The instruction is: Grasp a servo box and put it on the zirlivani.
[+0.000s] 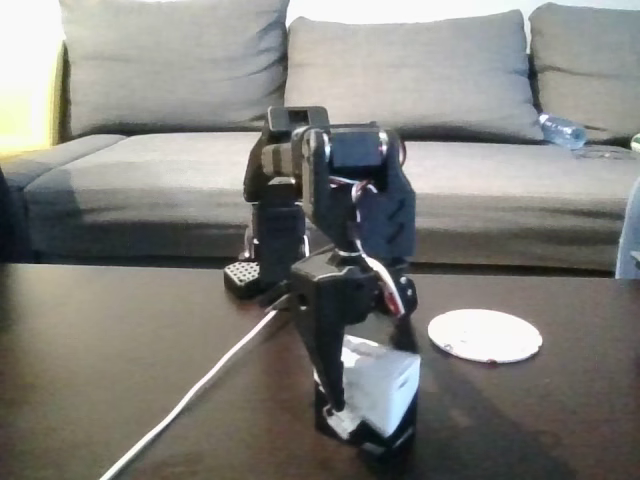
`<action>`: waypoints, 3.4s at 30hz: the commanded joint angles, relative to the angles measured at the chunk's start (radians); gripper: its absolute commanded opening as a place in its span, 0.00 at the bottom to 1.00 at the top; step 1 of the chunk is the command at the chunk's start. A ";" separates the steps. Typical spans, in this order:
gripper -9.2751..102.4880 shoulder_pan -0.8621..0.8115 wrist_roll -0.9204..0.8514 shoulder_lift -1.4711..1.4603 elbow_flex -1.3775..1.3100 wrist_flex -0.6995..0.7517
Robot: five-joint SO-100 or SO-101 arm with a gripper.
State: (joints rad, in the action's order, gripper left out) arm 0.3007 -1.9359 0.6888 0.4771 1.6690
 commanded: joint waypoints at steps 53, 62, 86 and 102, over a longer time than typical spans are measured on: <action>0.20 0.537 1.195 0.713 0.557 0.100; 0.20 0.630 1.264 0.713 0.600 0.098; 0.20 0.779 1.212 0.707 0.761 0.041; 0.20 0.784 1.213 0.614 0.769 -0.133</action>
State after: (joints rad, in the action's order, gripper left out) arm 1.0799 -0.7225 1.2993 1.2517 1.5447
